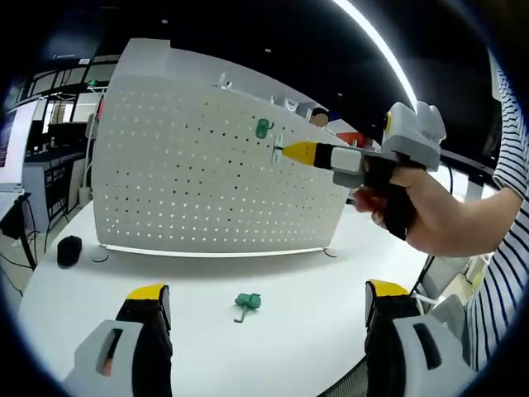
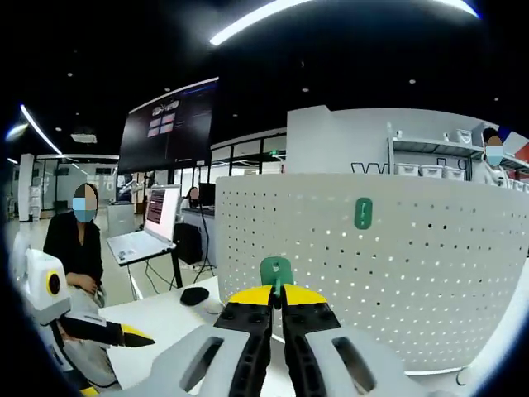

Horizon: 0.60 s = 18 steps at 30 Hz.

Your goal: Insert the hook assembly into the mounting plate slot until the hook locks in place.

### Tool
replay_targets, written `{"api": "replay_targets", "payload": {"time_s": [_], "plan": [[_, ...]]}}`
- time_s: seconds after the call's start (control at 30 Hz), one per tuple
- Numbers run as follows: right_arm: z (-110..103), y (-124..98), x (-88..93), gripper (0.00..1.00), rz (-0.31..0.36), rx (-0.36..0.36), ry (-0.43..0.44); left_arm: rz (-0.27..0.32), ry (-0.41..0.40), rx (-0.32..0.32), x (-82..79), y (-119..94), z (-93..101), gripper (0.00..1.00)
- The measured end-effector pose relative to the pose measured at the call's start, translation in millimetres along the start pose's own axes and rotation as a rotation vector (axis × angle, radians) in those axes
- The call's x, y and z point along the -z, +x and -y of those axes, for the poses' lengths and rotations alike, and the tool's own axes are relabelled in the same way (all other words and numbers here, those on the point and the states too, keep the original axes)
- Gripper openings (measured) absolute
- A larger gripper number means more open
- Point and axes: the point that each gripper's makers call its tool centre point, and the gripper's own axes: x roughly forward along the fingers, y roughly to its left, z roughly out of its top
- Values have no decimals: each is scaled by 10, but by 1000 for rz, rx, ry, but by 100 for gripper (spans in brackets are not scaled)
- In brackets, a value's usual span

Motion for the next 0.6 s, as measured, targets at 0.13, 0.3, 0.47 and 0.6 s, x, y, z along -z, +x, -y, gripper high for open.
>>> {"api": "replay_targets", "payload": {"time_s": [0.13,0.3,0.47,0.6], "plan": [[106,33,-19,0,8,36,4,-5,-5,-4,59,-18,-6,100],[247,78,-39,0,17,88,13,22,4,-7,36,-35,-4,100],[347,143,-75,0,28,125,21,27,5,-17,57,-49,-21,100],[451,177,-109,0,39,159,21,36,16,-24,39,-63,-30,100]]}}
